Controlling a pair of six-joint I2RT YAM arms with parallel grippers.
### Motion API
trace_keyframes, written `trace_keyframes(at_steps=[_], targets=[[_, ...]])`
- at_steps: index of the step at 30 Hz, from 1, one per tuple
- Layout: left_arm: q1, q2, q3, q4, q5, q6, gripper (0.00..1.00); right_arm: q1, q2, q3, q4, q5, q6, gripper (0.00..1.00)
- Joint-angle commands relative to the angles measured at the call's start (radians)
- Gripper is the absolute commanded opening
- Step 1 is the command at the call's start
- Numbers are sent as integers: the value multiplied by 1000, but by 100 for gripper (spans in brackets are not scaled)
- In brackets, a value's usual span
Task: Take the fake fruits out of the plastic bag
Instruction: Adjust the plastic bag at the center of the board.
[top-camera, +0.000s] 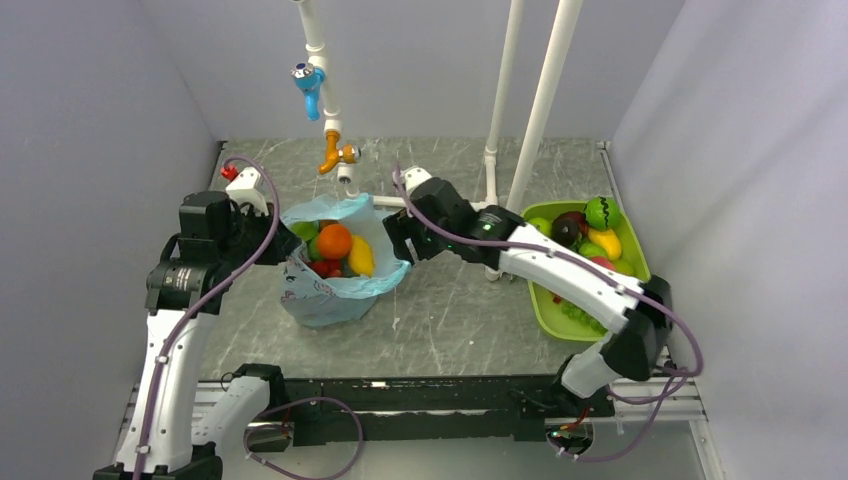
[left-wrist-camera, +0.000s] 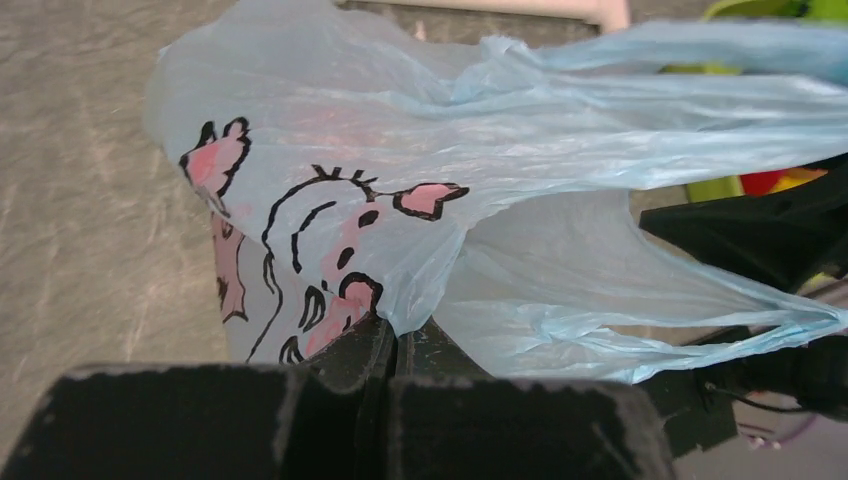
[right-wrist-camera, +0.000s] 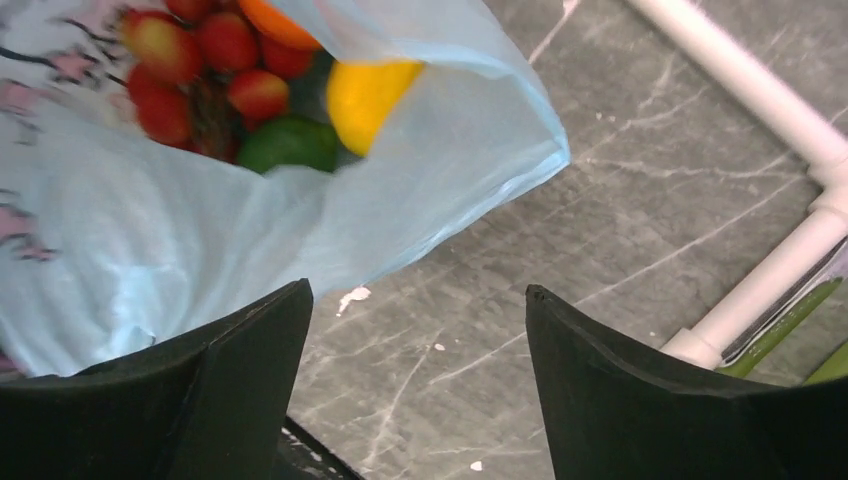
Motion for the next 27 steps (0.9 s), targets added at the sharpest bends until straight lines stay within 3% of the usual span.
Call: trace_keyframes(at_steps=[1, 7, 13, 16, 19, 22, 27], targets=[[3, -41, 26, 78, 167, -4, 0, 32, -167, 20, 55, -25, 49, 82], [3, -43, 14, 69, 148, -10, 0, 126, -260, -88, 303, -128, 84, 88], [3, -33, -25, 92, 172, -31, 0, 131, -217, -146, 527, -143, 120, 83], [3, -31, -42, 106, 178, -39, 0, 131, -150, -164, 587, -164, 119, 74], [3, -33, -55, 115, 190, -45, 0, 148, -74, -230, 630, -71, 127, 49], [3, -41, -73, 121, 185, -54, 0, 244, -56, -375, 739, 59, 136, 32], [3, -72, -161, 116, 117, -55, 0, 416, -8, -653, 1084, 132, 254, 26]])
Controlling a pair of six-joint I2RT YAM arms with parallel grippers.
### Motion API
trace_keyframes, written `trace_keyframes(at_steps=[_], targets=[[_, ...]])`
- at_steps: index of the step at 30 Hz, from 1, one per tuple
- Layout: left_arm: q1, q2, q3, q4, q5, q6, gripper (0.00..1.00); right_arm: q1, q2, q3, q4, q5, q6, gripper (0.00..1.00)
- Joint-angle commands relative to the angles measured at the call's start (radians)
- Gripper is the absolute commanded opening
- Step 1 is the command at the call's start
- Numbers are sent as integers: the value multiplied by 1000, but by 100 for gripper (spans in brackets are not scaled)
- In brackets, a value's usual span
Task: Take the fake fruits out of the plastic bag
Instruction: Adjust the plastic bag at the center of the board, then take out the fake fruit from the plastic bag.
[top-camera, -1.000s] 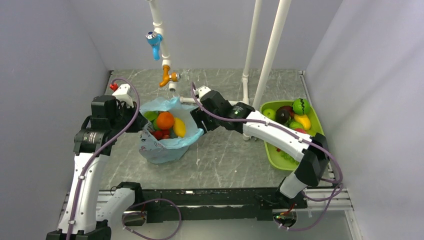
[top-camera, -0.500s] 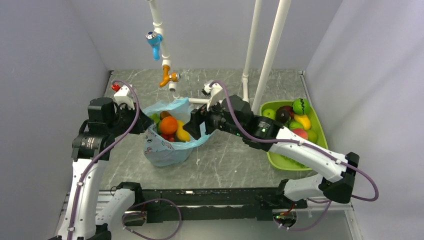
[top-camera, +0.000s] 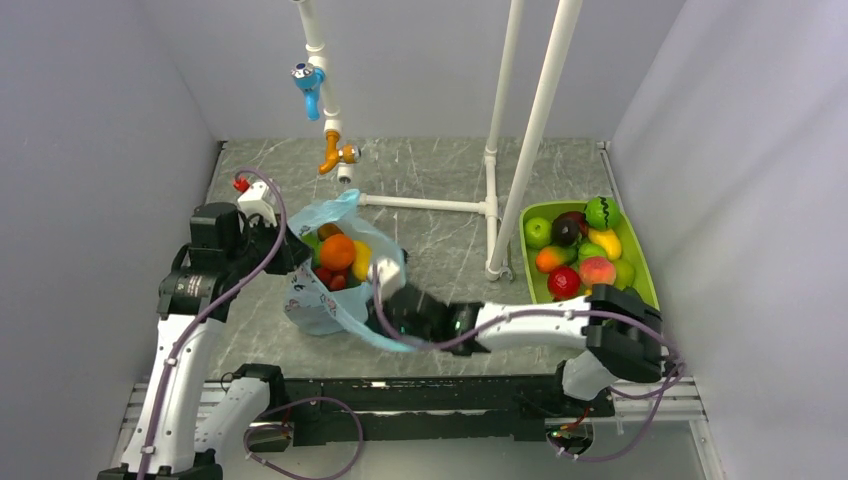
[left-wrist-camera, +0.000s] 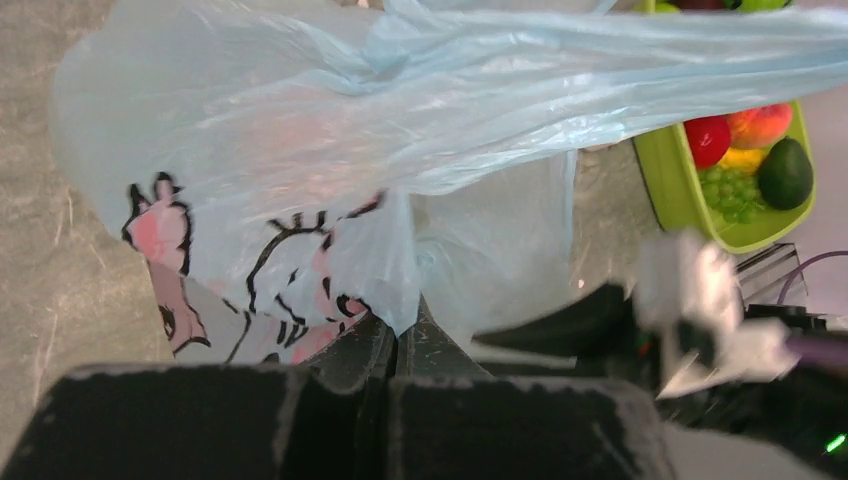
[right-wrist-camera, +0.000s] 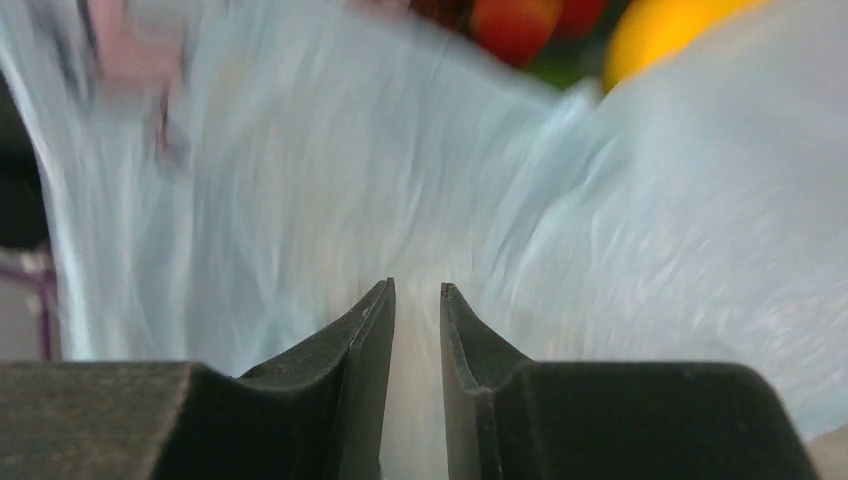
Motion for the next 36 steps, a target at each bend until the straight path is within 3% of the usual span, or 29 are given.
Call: trace_keyframes(at_steps=[1, 5, 11, 16, 20, 25, 28, 36], targets=[[3, -40, -70, 16, -55, -6, 0, 151, 57, -173, 364, 120, 110, 25], [3, -84, -128, -56, -112, -25, 0, 220, 129, -139, 334, 175, 85, 21], [3, -198, -176, -111, -120, -24, 0, 233, 16, -117, 228, 259, 87, 25], [2, -243, -193, -188, -134, -14, 0, 231, -53, -47, 136, 290, 33, 42], [3, -279, -220, -181, -124, -23, 0, 214, -39, 30, 155, 291, -14, 57], [3, -308, -224, -180, -120, -22, 0, 181, 84, 138, 178, 403, 53, 65], [3, -327, -246, -158, -106, -30, 0, 172, 173, 195, 200, 495, 98, 75], [3, -343, -253, -98, -32, -68, 0, 81, 333, 277, 302, 490, 191, 81]])
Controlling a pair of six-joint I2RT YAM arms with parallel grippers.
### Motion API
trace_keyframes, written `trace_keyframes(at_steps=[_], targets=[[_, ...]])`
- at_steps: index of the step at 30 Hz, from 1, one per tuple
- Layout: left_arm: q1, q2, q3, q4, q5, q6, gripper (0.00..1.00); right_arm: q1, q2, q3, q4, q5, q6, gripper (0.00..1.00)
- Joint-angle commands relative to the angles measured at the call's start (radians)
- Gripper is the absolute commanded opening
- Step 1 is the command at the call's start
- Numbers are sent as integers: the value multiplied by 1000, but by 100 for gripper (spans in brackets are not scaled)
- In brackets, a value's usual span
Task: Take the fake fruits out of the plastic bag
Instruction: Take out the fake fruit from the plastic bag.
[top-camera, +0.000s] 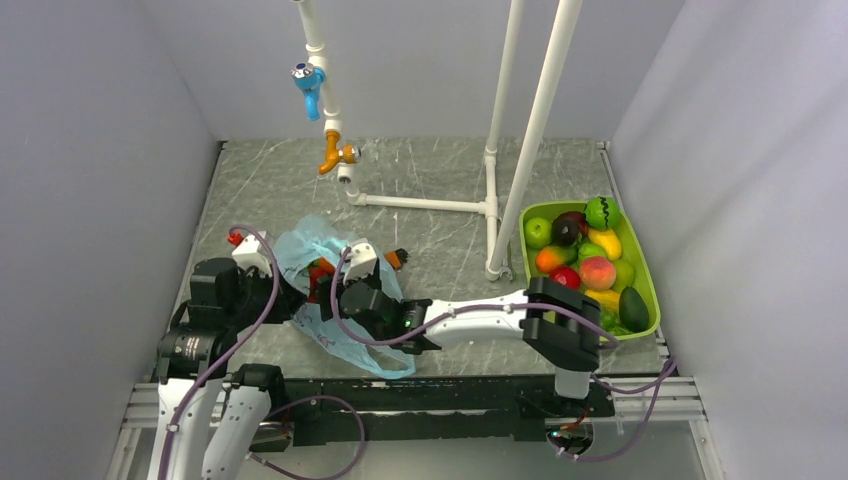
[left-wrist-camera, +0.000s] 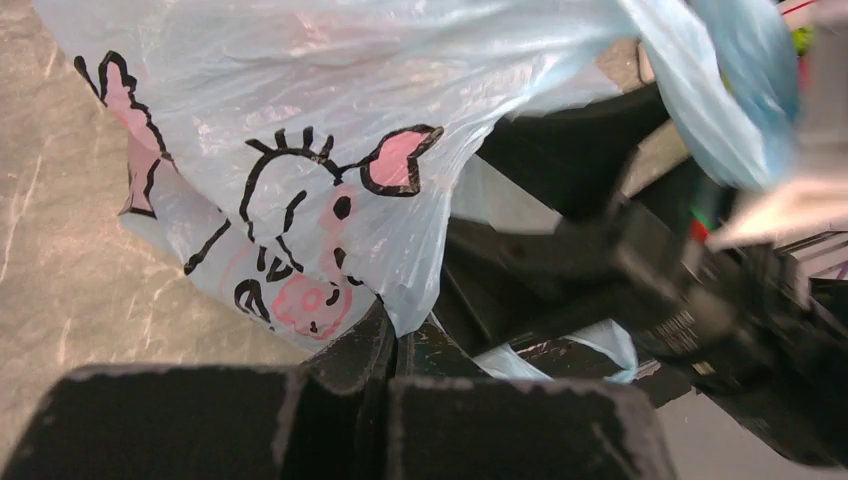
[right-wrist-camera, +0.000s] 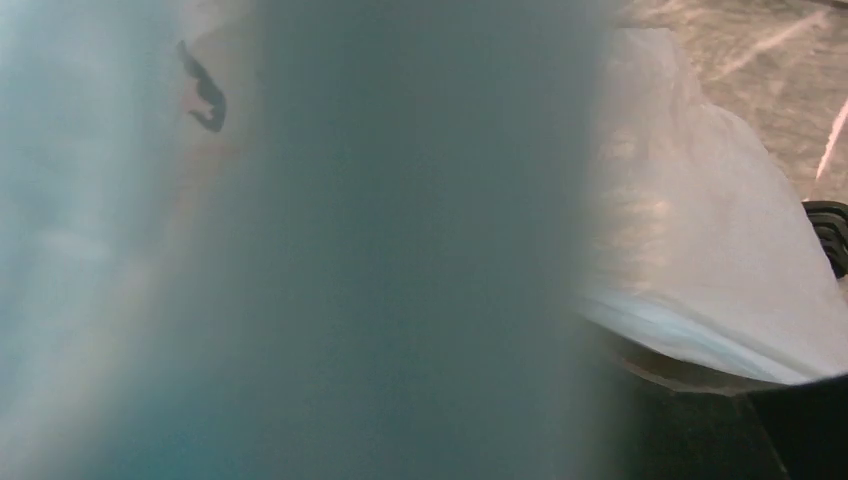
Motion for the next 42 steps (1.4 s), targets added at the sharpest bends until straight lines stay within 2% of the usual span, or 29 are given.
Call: trace_keyframes(at_steps=[1, 4, 7, 13, 26, 29, 32, 35, 39, 42], targets=[[3, -25, -21, 89, 76, -40, 0, -60, 49, 73, 94, 36, 68, 86], [2, -25, -28, 108, 79, -35, 0, -85, 112, 117, 88, 18, 50, 95], [3, 0, -11, 99, 74, -14, 0, -100, 156, 149, 96, 17, 31, 99], [3, 31, -12, 115, 84, -9, 0, -120, 259, 233, 114, 50, -47, 99], [2, -17, -27, 112, 56, -23, 0, -168, 432, 416, 66, 162, -105, 99], [2, -13, -26, 109, 58, -21, 0, -179, 449, 435, 64, 148, -114, 91], [3, -9, -27, 111, 53, -23, 0, -180, 439, 424, 79, 122, -154, 78], [3, -6, -27, 110, 45, -26, 0, -172, 392, 388, 86, 92, -180, 57], [3, -4, -28, 106, 19, -37, 0, -138, 268, 290, 73, 54, -220, 33], [3, -9, -27, 101, 1, -45, 0, -109, 113, 171, 46, -16, -223, 23]])
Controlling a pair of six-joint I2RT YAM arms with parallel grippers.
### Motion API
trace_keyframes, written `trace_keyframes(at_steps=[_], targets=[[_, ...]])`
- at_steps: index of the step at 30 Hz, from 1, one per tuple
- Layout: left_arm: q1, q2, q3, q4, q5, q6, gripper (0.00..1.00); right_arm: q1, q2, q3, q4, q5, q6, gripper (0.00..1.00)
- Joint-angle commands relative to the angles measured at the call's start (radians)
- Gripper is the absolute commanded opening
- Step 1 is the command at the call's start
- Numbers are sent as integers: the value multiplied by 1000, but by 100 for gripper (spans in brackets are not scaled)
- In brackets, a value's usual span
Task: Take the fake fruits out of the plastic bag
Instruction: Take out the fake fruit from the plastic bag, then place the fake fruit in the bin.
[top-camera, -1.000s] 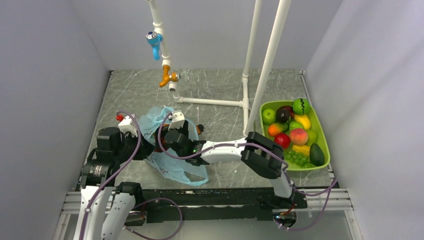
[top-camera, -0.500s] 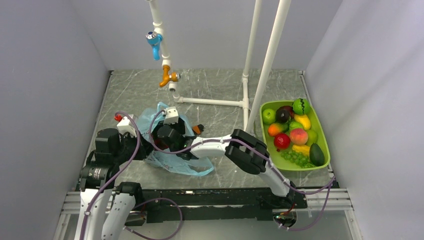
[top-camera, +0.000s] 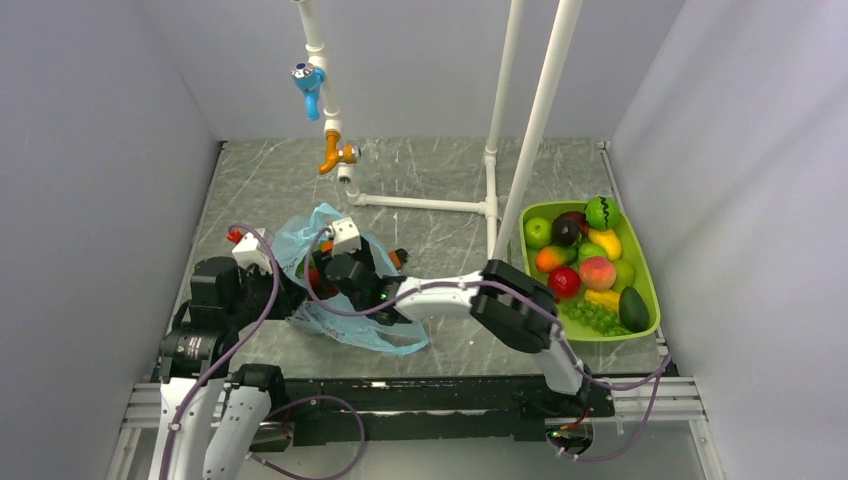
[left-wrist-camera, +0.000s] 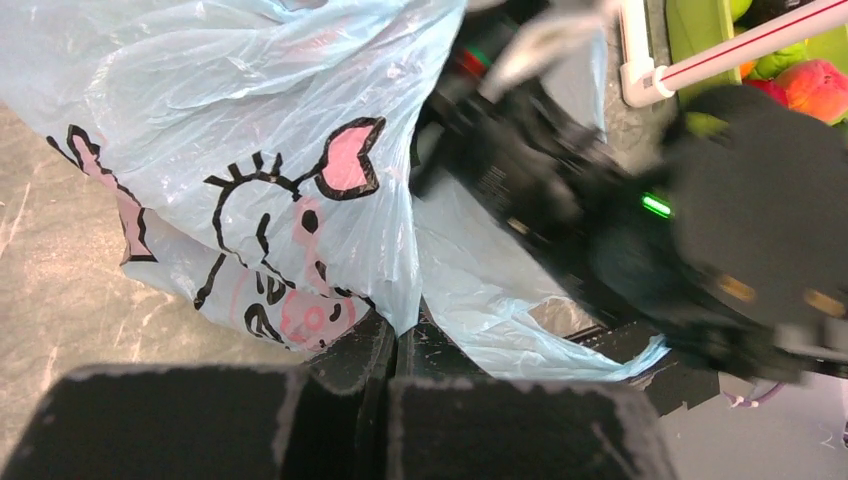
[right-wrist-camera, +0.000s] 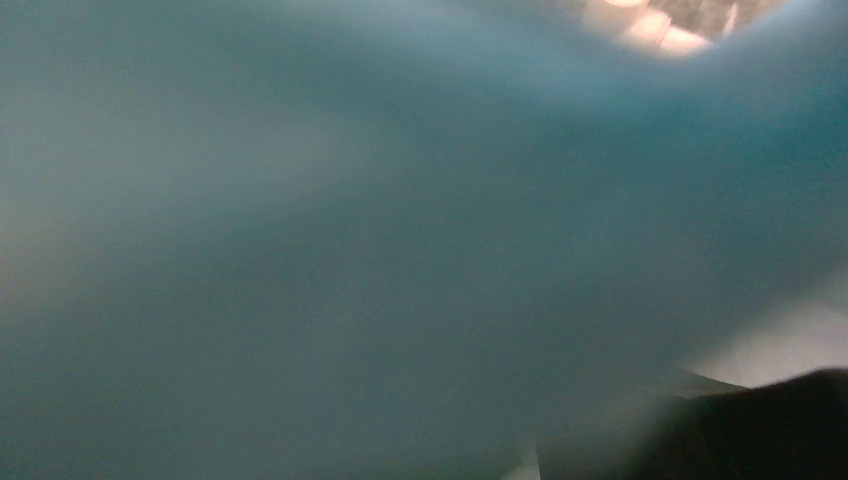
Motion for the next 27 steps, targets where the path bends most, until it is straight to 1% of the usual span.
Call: trace_keyframes(at_steps=[1, 6, 9, 12, 14, 16, 18, 20, 22, 25, 27], targets=[[3, -2, 1, 22, -31, -18, 0, 49, -281, -148, -19, -114, -24, 18], [2, 1, -2, 25, -43, -26, 0, 52, -618, -410, -71, -252, 75, 4], [3, 17, -1, 21, -46, -29, 0, 51, -785, -516, -113, -317, 87, 1], [2, 30, -1, 18, -45, -29, 0, 51, -936, -586, -219, -306, 107, 0], [3, 34, -1, 17, -42, -29, 0, 50, -1029, -612, -320, -234, 104, 0], [3, 34, -2, 19, -41, -29, 0, 48, -1110, -611, -479, -112, 119, 0], [3, 35, -3, 19, -44, -31, 0, 39, -1192, -608, -641, 41, 180, 0], [3, 36, -3, 20, -46, -32, 0, 16, -1260, -609, -793, 152, 271, 0], [2, 38, -3, 20, -46, -32, 0, -22, -1327, -617, -922, 204, 369, 0], [3, 39, -3, 20, -46, -32, 0, -79, -1394, -638, -1075, 237, 516, 0], [3, 38, -3, 20, -46, -32, 0, -115, -1405, -644, -1222, 266, 668, 0]])
